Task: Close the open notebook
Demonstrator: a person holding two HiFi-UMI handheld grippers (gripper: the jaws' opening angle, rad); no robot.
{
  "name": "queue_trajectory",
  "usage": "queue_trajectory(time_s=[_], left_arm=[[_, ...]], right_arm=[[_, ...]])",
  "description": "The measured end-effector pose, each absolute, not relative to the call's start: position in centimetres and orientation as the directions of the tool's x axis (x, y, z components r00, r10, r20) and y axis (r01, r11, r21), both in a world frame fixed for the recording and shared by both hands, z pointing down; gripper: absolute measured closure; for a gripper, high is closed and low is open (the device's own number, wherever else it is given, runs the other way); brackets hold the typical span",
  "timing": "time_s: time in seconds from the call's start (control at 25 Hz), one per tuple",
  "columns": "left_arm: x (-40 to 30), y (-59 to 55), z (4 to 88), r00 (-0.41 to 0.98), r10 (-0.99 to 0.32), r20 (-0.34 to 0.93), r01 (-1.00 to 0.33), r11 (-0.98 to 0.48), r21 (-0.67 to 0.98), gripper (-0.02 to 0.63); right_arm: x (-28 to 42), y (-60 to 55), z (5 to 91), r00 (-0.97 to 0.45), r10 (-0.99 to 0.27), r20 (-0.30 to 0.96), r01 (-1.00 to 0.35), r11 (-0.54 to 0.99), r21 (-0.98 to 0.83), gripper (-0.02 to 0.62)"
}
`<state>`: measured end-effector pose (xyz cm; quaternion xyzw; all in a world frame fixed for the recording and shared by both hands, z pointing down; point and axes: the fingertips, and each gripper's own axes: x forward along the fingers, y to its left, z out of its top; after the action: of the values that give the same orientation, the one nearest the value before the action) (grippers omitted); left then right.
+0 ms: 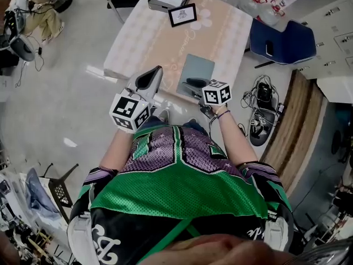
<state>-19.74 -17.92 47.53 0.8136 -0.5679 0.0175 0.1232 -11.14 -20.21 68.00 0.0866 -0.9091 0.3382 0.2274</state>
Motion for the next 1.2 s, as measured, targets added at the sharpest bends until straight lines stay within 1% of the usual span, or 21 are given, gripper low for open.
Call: queue_trajectory(time_s=[0.2,0.44,0.64,0.84,1.04,1.2], left_arm=[[-21.7,-18.9,47.4,0.361,-0.919,0.156,-0.925,-0.331,0.189,0.591],[-21.1,-20.6,47.1,0.444,-0.886,0.136,-0.89,-0.417,0.187,0.591],[-20.3,-22.3,47.3,0.522,-0.843,0.133,-0.848,-0.496,0.188,0.591],[-19.6,-23.6,47.4,0.586,-0.8,0.126,-0.806,-0.56,0.193,0.591],[-18.2,-25.1,47.2,0.62,-0.775,0.126,-0.782,-0.597,0.177,0.591],[-16.5,-26.4,46.3,0.62,-0.776,0.116,-0.782,-0.6,0.169,0.591]], right_arm=[[-12.8,-20.1,68.0,-0.874,0.003,0.486,-0.305,0.775,-0.553,0.462],[-12.3,-21.2,67.0,-0.86,-0.071,0.505,-0.364,0.778,-0.511,0.462],[-10.6,-22.9,65.1,-0.854,-0.199,0.48,-0.452,0.74,-0.498,0.463],[-7.4,-23.3,63.6,-0.812,-0.33,0.482,-0.552,0.701,-0.451,0.465],[-2.7,-24.0,62.1,-0.76,-0.448,0.471,-0.637,0.658,-0.401,0.466],[0.8,-25.4,59.6,-0.753,-0.502,0.425,-0.654,0.644,-0.396,0.466]])
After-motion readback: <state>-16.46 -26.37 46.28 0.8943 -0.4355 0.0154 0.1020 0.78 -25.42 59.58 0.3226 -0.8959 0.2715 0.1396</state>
